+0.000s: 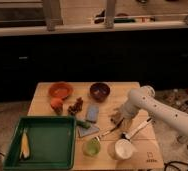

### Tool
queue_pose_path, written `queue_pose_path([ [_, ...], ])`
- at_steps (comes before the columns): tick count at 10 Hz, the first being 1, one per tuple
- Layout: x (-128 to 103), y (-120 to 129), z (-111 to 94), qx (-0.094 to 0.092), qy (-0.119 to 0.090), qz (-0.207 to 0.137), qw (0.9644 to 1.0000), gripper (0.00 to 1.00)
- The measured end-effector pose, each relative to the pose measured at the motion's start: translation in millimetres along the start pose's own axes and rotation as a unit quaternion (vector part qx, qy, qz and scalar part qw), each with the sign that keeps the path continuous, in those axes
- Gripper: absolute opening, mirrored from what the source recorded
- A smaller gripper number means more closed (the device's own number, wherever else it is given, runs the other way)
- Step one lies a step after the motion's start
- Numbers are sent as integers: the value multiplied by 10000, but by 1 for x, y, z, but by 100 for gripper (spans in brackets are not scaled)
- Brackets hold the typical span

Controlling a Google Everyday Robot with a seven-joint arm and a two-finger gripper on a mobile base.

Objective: Place eraser in tray

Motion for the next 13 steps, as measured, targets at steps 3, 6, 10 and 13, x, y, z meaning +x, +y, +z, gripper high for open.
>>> queue_pose_path([
  [3,5,-5,-4,-39,20,-3,10000,80],
  [6,10,-8,-4,-56,77,-29,10000,80],
  [10,18,-11,-3,8,89,-96,9999,52],
  [13,21,-8,0,15,38,-116,9999,21],
])
